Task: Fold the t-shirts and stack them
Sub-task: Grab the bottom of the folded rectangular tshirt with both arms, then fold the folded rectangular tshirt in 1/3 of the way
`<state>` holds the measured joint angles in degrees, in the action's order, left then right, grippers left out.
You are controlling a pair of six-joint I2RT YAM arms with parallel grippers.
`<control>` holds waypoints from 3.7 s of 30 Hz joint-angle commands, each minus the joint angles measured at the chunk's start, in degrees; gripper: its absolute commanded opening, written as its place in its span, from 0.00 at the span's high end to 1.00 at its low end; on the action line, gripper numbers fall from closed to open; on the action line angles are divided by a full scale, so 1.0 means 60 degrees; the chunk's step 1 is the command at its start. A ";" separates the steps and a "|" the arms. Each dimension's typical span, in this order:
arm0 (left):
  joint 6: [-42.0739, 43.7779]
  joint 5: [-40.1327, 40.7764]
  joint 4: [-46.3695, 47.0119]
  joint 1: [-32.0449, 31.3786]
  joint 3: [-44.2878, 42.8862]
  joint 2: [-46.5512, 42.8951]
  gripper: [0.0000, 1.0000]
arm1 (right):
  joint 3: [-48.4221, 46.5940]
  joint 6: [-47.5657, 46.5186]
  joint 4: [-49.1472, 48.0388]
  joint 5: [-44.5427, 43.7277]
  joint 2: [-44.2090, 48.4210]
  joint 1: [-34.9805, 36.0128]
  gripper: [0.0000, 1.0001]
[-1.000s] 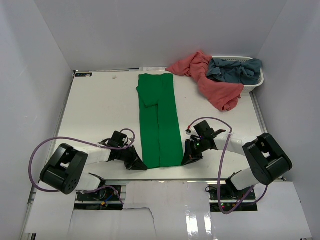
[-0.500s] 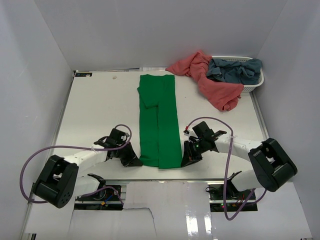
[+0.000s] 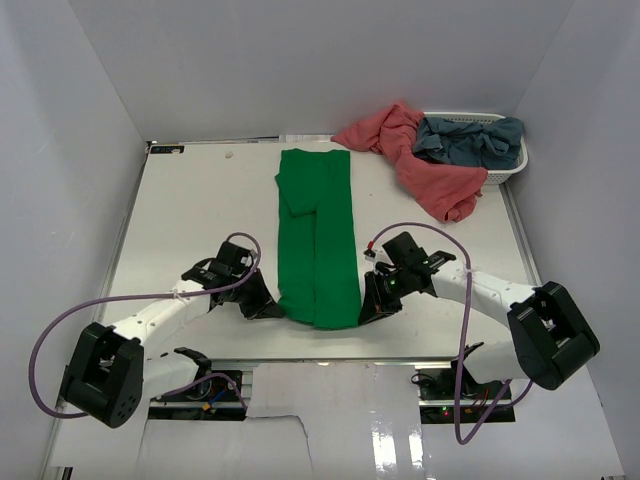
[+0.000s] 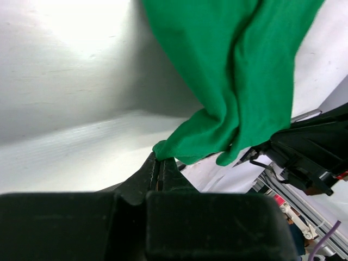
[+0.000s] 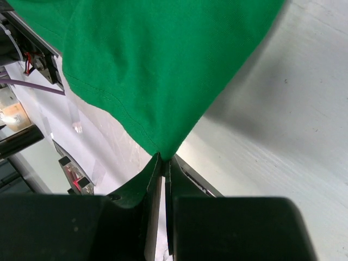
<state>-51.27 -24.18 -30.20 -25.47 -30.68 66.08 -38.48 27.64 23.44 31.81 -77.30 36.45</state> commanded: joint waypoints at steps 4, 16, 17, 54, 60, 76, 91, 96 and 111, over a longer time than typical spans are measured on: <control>0.0004 -0.0261 -0.0446 0.0012 -0.0687 -0.0233 1.00 | -0.0865 -0.0270 0.0472 0.0001 -0.0198 0.0019 0.92; -0.0142 -0.0012 -0.0885 0.0012 -0.1435 -0.0379 1.00 | -0.2242 -0.0432 0.0883 -0.0336 -0.0754 -0.0010 0.92; -0.0171 0.0017 -0.0885 0.0012 -0.1493 -0.0336 1.00 | -0.2317 -0.0432 0.0898 -0.0351 -0.0856 -0.0024 0.92; 0.1117 -0.0423 -0.0402 0.1961 -0.5126 0.3766 1.00 | -0.5832 -0.1237 0.1293 -0.0805 -0.3494 -0.1109 0.92; 0.1220 -0.0276 -0.0592 0.2048 -0.5741 0.4088 1.00 | -0.6374 -0.1354 0.1425 -0.0849 -0.3976 -0.1196 0.92; 0.1527 -0.0188 -0.0988 0.2268 -0.7264 0.4981 1.00 | -0.8014 -0.1530 0.2099 -0.0908 -0.4548 -0.1387 0.92; 0.1791 -0.0188 -0.1457 0.2458 -0.9037 0.6109 1.00 | -0.9714 -0.1735 0.2802 -0.0878 -0.5515 -0.1650 0.92; 0.1864 -0.0261 -0.1559 0.2634 -0.9490 0.6475 1.00 | -1.0241 -0.1794 0.2992 -0.0820 -0.5939 -0.1768 0.92; 0.2172 -0.0509 -0.1662 0.2693 -1.1088 0.8305 1.00 | -1.1662 -0.1882 0.3212 -0.0556 -0.7287 -0.2134 0.92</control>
<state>-39.42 -26.02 -40.29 -9.54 -94.17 115.52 -105.06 17.32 41.87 27.22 -119.85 24.08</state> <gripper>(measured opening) 0.034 0.087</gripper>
